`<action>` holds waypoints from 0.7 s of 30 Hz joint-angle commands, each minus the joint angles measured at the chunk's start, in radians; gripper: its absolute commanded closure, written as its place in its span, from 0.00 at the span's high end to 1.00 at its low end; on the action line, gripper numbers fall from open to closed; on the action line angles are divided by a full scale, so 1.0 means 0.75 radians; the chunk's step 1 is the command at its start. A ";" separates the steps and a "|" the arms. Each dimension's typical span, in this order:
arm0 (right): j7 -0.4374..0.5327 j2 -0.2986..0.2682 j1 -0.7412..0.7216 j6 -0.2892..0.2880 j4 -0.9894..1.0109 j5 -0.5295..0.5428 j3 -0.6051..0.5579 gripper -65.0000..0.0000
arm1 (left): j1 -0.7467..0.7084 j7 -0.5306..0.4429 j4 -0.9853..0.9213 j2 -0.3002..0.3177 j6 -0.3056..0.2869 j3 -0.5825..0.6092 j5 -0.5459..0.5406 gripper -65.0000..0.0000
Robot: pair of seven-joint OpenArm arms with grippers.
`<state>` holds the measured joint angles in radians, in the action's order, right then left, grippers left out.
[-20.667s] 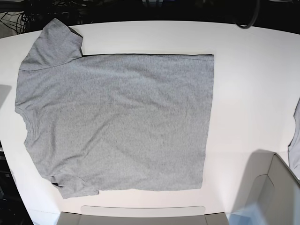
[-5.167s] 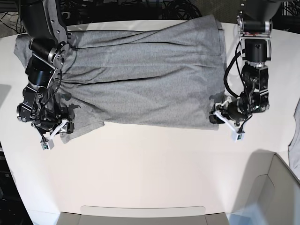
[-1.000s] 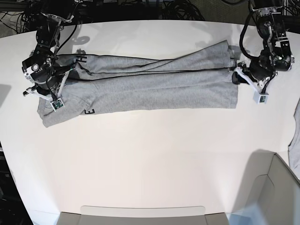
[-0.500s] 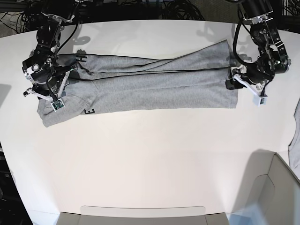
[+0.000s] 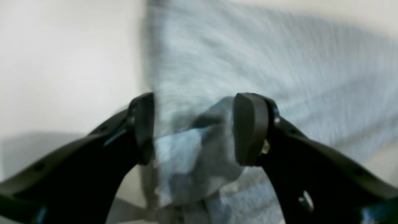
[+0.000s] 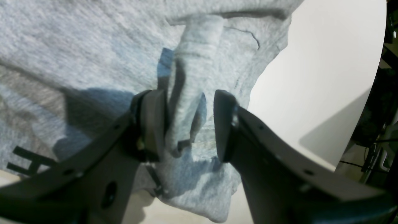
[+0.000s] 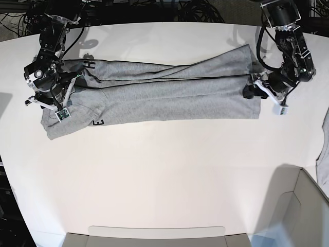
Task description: Fold the T-shirt properly
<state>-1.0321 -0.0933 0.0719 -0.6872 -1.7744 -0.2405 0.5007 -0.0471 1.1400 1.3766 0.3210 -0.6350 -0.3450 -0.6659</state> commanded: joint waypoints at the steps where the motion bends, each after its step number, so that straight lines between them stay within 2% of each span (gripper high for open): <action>1: 0.013 -0.014 -0.019 -0.015 -0.025 -0.006 0.004 0.38 | -0.012 0.085 -0.010 0.001 -0.008 0.015 0.036 0.59; 5: 0.013 -0.016 -0.017 -0.015 -0.025 -0.008 0.007 0.38 | -0.090 0.105 0.011 0.001 -0.024 0.021 0.036 0.56; 8: 0.013 -0.010 -0.017 -0.015 -0.025 -0.004 0.031 0.38 | -0.104 0.103 0.011 0.001 -0.026 0.021 0.036 0.45; 10: 0.015 -0.004 -0.031 -0.015 -0.025 -0.002 0.058 0.38 | -0.104 0.103 0.009 0.001 -0.024 0.015 0.036 0.33; 14: 0.015 0.011 -0.027 -0.015 -0.080 0.115 0.113 0.38 | -0.100 0.111 0.009 0.001 -0.014 0.009 0.036 0.00; 21: 0.015 0.015 -0.025 -0.015 -0.174 0.330 0.297 0.38 | -0.030 0.118 0.011 0.027 -0.014 -0.030 0.034 0.00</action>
<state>-1.0328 -0.0715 0.0662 -0.6872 -1.8847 -0.0025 0.7212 -0.0689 1.2018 1.3827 0.3294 -0.6525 -0.3622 -0.6815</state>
